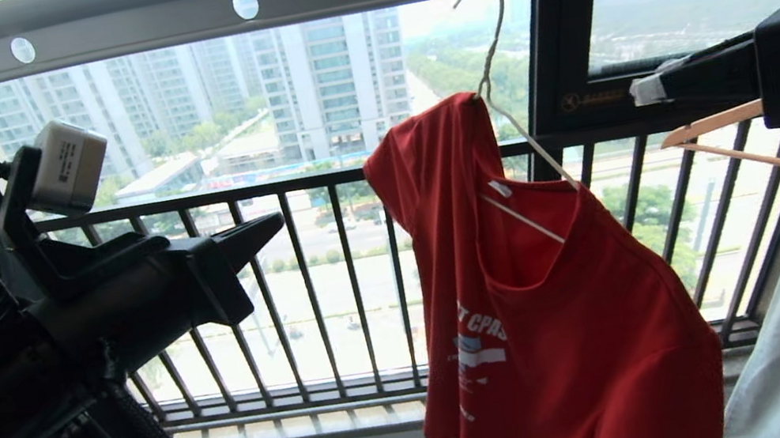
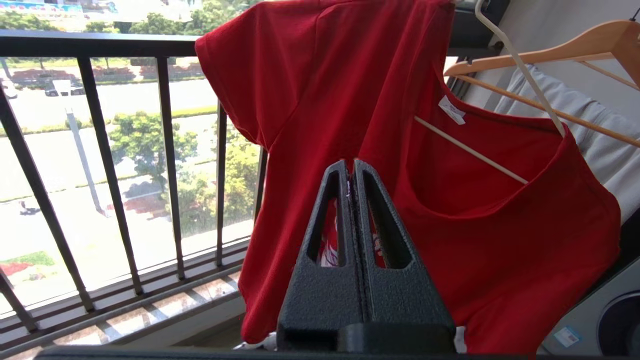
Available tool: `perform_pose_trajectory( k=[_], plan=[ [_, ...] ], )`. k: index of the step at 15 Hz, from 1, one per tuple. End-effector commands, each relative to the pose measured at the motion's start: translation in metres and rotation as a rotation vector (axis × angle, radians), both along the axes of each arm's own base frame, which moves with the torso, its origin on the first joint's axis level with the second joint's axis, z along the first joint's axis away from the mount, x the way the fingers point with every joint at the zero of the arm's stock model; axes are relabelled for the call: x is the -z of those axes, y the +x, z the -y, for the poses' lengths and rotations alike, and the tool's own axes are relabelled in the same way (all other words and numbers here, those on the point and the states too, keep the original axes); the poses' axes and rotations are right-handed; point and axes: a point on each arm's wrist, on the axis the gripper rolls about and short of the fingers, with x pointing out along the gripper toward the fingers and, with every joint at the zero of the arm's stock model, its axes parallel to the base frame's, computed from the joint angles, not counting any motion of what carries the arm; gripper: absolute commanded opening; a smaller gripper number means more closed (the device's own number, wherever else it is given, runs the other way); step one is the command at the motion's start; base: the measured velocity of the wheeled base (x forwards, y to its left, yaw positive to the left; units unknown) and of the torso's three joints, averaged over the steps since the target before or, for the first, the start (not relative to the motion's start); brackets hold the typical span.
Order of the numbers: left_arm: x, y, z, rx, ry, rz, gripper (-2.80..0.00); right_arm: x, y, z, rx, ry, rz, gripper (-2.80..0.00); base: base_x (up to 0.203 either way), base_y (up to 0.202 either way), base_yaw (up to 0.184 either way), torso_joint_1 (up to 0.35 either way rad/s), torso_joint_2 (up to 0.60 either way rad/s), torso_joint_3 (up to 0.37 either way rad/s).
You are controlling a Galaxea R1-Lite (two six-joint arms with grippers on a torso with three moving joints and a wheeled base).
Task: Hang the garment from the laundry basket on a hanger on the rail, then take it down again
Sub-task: Take the clothes off the clothes rack
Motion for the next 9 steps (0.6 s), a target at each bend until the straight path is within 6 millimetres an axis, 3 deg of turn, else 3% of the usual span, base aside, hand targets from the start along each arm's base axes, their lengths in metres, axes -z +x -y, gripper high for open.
perform_pose_trajectory(
  k=[1,5,9],
  plan=[
    [-0.001,0.001,0.001,0.003,-0.003,0.001,-2.80,0.006,0.034,-0.028,-0.022,-0.030,-0.036,0.00,0.000,0.000,0.000,0.000,0.00,0.000],
    [-0.002,-0.001,0.001,0.003,-0.006,0.006,-2.80,0.010,0.055,-0.068,0.005,-0.070,-0.029,0.00,0.000,0.000,0.000,0.000,0.00,0.000],
    [-0.003,-0.002,0.000,0.002,-0.006,0.012,-2.80,0.012,0.054,-0.073,-0.006,-0.092,-0.029,0.00,0.000,0.000,0.000,0.000,0.00,0.000]
  ],
)
